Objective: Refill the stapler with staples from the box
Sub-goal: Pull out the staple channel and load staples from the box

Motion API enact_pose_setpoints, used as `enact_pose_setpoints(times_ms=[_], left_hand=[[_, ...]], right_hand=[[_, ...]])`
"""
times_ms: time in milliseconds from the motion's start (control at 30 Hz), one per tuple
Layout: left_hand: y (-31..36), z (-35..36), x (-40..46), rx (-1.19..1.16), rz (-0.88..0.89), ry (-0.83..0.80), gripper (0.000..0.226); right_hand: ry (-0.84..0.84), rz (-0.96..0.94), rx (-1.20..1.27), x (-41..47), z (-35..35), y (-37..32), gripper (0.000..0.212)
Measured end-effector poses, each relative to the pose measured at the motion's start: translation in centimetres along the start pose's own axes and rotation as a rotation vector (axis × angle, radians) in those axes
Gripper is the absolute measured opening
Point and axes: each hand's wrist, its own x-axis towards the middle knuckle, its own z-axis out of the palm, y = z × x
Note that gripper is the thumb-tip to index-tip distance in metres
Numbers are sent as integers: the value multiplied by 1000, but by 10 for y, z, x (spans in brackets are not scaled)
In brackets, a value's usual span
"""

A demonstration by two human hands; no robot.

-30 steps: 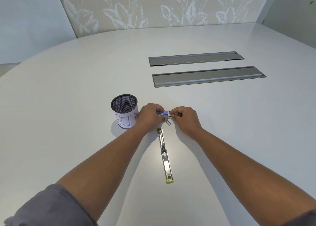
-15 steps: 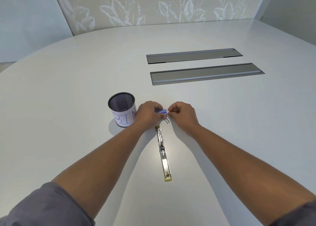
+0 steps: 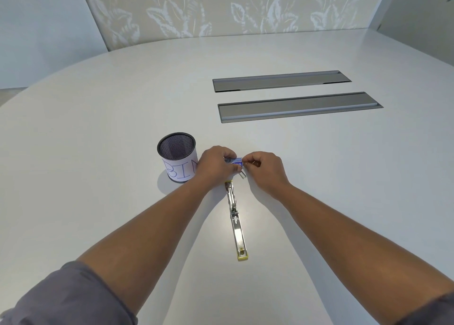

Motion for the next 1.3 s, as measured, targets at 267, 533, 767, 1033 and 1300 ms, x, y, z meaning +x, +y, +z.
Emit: enact_pose_setpoints(times_ms=[267, 533, 767, 1033, 1300], left_hand=[[2, 3, 0, 8, 7, 5, 35], [1, 3, 2, 77, 5, -16, 34], [2, 1, 0, 79, 0, 4, 29], [4, 0, -3, 104, 31, -9, 17], [3, 1, -1, 100, 49, -8, 15]], right_hand=[[-1, 21, 68, 0, -1, 4, 21], [1, 19, 46, 1, 2, 4, 23], [2, 20, 52, 1, 3, 4, 23], [-3, 12, 52, 0, 5, 6, 18], [-10, -5, 43, -1, 5, 7, 17]])
